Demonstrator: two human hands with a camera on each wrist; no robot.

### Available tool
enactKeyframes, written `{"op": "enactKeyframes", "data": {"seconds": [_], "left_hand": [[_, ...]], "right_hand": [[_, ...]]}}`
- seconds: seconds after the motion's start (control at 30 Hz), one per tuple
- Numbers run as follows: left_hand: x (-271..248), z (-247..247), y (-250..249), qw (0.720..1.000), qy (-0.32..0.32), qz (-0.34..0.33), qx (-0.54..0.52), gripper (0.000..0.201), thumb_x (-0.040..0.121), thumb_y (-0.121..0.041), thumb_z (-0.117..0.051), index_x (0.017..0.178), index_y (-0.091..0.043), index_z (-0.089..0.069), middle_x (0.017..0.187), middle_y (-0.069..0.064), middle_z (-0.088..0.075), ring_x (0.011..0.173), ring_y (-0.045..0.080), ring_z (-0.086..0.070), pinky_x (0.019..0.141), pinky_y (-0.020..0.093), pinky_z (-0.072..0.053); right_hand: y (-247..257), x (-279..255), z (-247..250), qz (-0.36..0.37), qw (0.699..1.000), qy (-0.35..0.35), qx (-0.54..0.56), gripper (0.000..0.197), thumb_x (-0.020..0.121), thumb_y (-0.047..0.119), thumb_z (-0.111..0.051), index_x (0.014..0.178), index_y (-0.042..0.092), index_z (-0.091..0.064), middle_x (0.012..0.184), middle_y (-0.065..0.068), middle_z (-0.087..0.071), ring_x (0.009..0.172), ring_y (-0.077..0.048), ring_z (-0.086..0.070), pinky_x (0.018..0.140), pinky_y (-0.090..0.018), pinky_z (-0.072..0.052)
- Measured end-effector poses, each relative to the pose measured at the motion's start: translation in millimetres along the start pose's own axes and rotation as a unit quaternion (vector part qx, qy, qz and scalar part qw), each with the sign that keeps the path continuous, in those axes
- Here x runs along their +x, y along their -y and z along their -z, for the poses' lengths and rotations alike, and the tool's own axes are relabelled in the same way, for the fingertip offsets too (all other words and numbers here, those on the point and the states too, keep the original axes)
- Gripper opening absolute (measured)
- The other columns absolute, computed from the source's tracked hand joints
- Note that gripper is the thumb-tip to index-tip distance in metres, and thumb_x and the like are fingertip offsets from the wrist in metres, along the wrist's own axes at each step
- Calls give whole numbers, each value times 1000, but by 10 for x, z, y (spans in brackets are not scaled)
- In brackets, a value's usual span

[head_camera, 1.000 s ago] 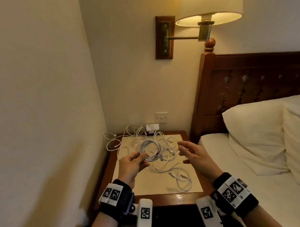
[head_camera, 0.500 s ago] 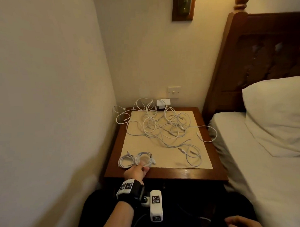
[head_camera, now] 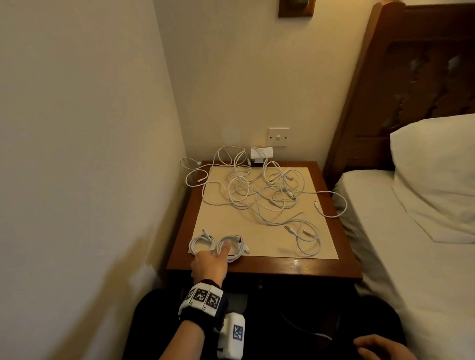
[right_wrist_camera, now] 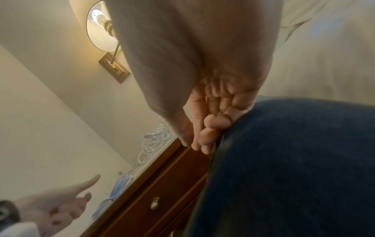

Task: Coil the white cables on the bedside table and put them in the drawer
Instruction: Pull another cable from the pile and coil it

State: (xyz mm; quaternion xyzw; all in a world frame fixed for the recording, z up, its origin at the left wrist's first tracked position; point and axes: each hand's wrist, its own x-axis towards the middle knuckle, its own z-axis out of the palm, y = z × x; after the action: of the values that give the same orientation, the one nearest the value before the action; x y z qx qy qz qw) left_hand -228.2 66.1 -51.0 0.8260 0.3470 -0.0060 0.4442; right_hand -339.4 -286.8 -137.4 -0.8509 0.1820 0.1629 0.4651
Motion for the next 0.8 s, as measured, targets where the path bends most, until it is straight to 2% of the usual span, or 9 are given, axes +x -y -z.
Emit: {"op": "enactKeyframes", "data": {"seconds": [0.07,0.1,0.27,0.37,0.43,0.53,0.6,0.7,0.8], "left_hand": [[-8,7,-190,999,11,-32,-21,59,83,-60,-63,52,-12,-47,55,2,-48,62,24,-50,58,30,-37],[11,-21,-301,998,16,-52,-24,59,83,-58,-64,50,-13,-45,52,2,-47,60,23,-49,58,30,-36],[72,-281,-956,985,65,-159,-7,43,80,-45,-72,54,-17,-52,63,-1,-58,74,24,-59,74,31,-46],[152,-571,-1229,960,132,-236,68,21,80,-34,-73,67,-21,-64,79,-1,-68,83,20,-64,74,28,-50],[207,-733,-1370,939,167,-276,118,2,81,-22,-70,81,-23,-70,93,1,-71,92,21,-66,78,30,-54],[279,-948,-1536,897,227,-328,192,37,81,1,-58,109,-19,-70,114,3,-67,109,21,-61,89,29,-51],[321,-1049,-1626,864,252,-359,249,50,81,7,-53,123,-19,-63,126,4,-61,118,21,-56,95,31,-48],[433,-1187,-1690,832,270,-374,309,52,85,4,-54,131,-19,-57,131,4,-57,122,23,-52,98,33,-46],[533,-1310,-1702,804,280,-354,388,41,88,2,-54,126,-14,-62,127,8,-61,114,26,-59,93,33,-50]], "right_hand": [[7,-14,3,8,999,-18,-48,5,70,33,-81,73,35,-78,82,11,-75,83,-3,-70,84,-4,-43],[-22,-7,2,18,999,-16,-44,5,69,37,-80,73,37,-77,81,14,-75,82,-1,-70,85,-4,-43],[43,-5,63,28,999,25,-2,15,73,14,-82,66,27,-78,75,12,-74,79,1,-69,72,3,-39],[40,21,103,-1,996,86,5,31,80,-3,-75,66,24,-79,77,6,-76,96,-19,-70,71,-4,-43],[66,-9,127,8,995,99,-13,39,83,-4,-71,63,29,-79,78,7,-76,96,-20,-70,70,-5,-43],[95,-46,131,34,998,39,-34,29,82,8,-76,65,32,-76,70,20,-72,74,4,-67,71,-3,-44],[99,-82,154,48,997,19,-62,15,81,26,-76,73,39,-74,73,25,-70,70,6,-66,72,-6,-47],[100,-106,174,48,996,15,-69,15,80,35,-74,76,49,-71,72,25,-70,65,6,-65,69,-10,-49],[121,-76,209,43,995,34,-81,22,80,37,-74,79,58,-66,74,21,-72,67,3,-67,71,-13,-52]]}}
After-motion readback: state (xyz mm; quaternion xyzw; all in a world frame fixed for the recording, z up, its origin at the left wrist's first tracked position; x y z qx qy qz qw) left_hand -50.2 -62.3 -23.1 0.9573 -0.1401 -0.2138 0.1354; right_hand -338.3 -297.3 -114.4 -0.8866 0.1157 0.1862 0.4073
